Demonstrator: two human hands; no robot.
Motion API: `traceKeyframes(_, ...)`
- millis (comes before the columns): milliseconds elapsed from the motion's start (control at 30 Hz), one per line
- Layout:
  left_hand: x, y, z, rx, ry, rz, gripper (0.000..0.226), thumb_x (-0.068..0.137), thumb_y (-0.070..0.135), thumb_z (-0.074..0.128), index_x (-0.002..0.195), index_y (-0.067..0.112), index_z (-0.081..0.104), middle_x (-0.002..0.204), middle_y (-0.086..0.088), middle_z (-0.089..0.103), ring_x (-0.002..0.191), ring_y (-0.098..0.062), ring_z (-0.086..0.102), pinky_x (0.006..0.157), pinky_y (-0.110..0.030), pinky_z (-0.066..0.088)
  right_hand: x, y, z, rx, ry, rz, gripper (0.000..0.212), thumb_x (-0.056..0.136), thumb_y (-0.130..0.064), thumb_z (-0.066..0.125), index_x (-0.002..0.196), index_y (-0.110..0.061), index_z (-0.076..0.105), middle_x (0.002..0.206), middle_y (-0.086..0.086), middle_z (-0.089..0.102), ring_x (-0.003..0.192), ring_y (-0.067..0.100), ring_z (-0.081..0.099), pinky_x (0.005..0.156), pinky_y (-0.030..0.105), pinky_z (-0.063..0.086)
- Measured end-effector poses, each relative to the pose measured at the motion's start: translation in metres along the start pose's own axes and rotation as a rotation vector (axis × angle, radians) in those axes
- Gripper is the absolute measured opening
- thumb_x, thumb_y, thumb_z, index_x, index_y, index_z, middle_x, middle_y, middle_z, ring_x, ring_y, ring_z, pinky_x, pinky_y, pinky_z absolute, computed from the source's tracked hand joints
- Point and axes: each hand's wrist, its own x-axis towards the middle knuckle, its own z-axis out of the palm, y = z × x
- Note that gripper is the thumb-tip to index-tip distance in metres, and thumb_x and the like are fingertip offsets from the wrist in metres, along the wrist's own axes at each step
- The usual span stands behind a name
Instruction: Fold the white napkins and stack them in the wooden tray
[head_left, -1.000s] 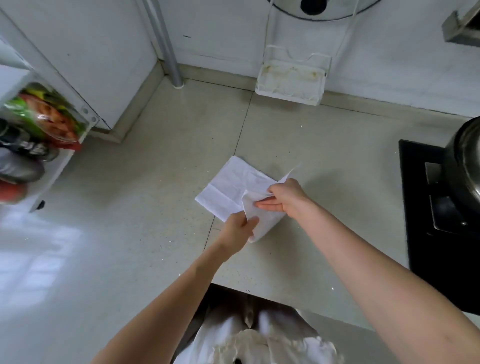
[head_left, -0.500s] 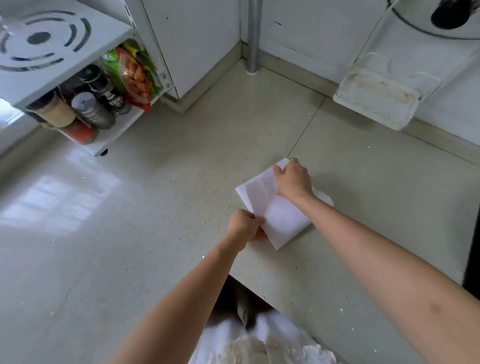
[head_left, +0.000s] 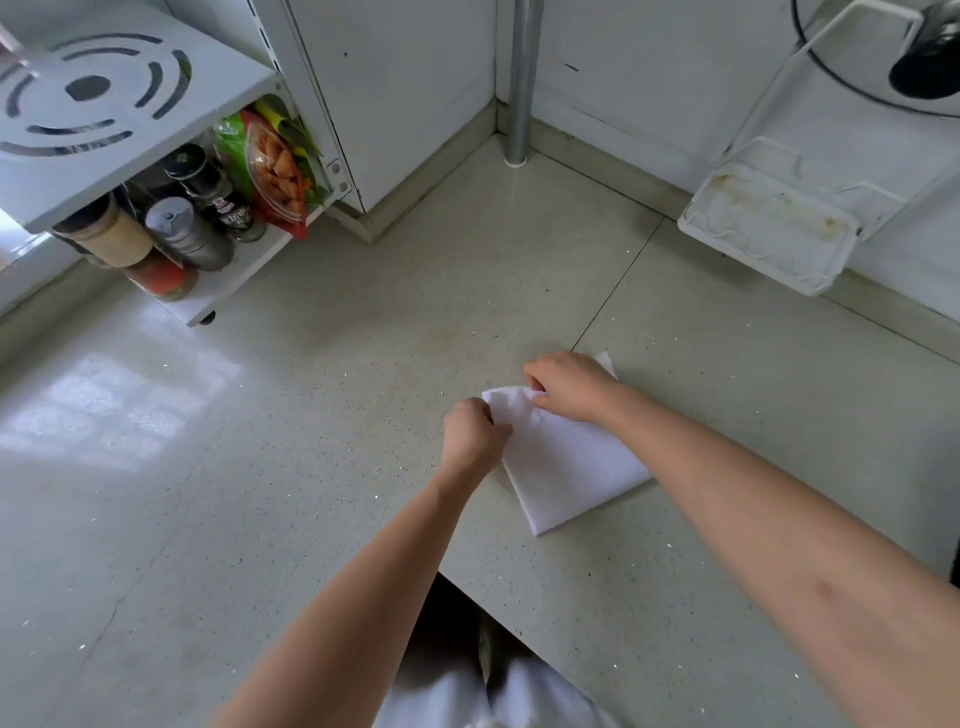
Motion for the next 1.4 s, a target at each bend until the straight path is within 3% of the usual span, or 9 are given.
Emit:
traceKeyframes(200,0.018,0.002,-0.003,0.102,0.015,0.102,0.025,0.087,0.010,0.058,0.063,0.014,0.051,0.060,0.004,0.047,0.057,-0.012,0.042,0.041,-0.013,0.029,-0.027,0.003,0.015,0.068,-0.049,0.200,0.026,0.082,-0.014,0.057,0.062,-0.016,0.041,0.075,0.007,0.051,0.073,0.028,0.050,0.050,0.027,0.027)
traceKeyframes(300,0.024,0.000,-0.001,0.108,0.002,0.146,0.013,0.086,0.013,0.061,0.074,0.008,0.064,0.068,0.000,0.054,0.066,-0.016,0.046,0.046,-0.017,0.029,-0.041,0.006,0.020,0.106,0.068,0.218,0.012,0.084,-0.021,0.063,0.086,-0.016,0.052,0.096,0.005,0.058,0.092,0.027,0.055,0.064,0.030,0.036)
traceKeyframes(400,0.026,-0.002,-0.002,0.014,-0.035,0.134,0.011,0.084,0.013,0.064,0.077,0.007,0.070,0.063,0.001,0.054,0.060,-0.015,0.046,0.050,-0.024,0.032,-0.044,0.010,0.026,0.196,0.279,0.113,0.030,0.082,-0.018,0.066,0.110,-0.011,0.058,0.113,0.005,0.054,0.108,0.023,0.047,0.083,0.029,0.037)
traceKeyframes(633,0.027,-0.005,-0.010,-0.063,-0.101,0.138,0.018,0.085,0.012,0.065,0.070,0.000,0.067,0.063,-0.005,0.050,0.060,-0.017,0.041,0.053,-0.027,0.027,-0.034,-0.001,0.032,0.470,0.234,0.082,0.016,0.085,-0.014,0.065,0.100,-0.010,0.065,0.086,-0.001,0.057,0.082,0.017,0.051,0.073,0.029,0.042)
traceKeyframes(833,0.031,-0.001,-0.009,-0.052,-0.088,0.121,0.022,0.088,0.014,0.062,0.075,-0.002,0.068,0.063,-0.006,0.053,0.062,-0.020,0.044,0.055,-0.027,0.031,-0.031,0.004,0.034,0.291,0.279,0.098,0.022,0.086,-0.023,0.063,0.104,-0.010,0.065,0.107,0.006,0.057,0.104,0.023,0.046,0.088,0.028,0.035)
traceKeyframes(967,0.032,0.002,-0.008,-0.059,-0.074,0.094,0.018,0.086,0.014,0.065,0.075,0.001,0.072,0.056,-0.001,0.055,0.058,-0.015,0.048,0.055,-0.024,0.034,-0.025,-0.004,0.024,0.371,0.280,0.078,0.015,0.088,-0.017,0.059,0.101,-0.010,0.061,0.099,0.005,0.064,0.100,0.024,0.052,0.082,0.030,0.038)
traceKeyframes(1133,0.034,0.007,-0.006,0.046,-0.018,0.068,0.025,0.086,0.018,0.064,0.073,-0.003,0.068,0.063,-0.008,0.056,0.060,-0.020,0.049,0.054,-0.026,0.033,-0.024,0.001,0.022,0.169,0.114,0.234,0.018,0.091,-0.028,0.053,0.078,-0.015,0.052,0.094,0.012,0.061,0.101,0.028,0.051,0.075,0.030,0.032)
traceKeyframes(1233,0.036,0.012,-0.006,0.139,0.012,0.044,0.038,0.089,0.018,0.062,0.054,0.009,0.050,0.051,-0.002,0.043,0.049,-0.014,0.038,0.044,-0.025,0.025,-0.031,0.010,0.022,0.164,0.058,0.293,0.036,0.091,-0.024,0.052,0.060,-0.015,0.035,0.083,0.010,0.053,0.088,0.026,0.046,0.069,0.030,0.030)
traceKeyframes(1400,0.036,0.019,-0.005,0.228,0.024,0.042,0.051,0.090,0.016,0.061,0.048,0.013,0.032,0.047,-0.002,0.034,0.046,-0.014,0.031,0.043,-0.026,0.020,-0.034,0.011,0.024,0.190,0.090,0.322,0.018,0.093,-0.019,0.050,0.076,-0.011,0.048,0.095,0.017,0.061,0.094,0.031,0.054,0.069,0.032,0.031)
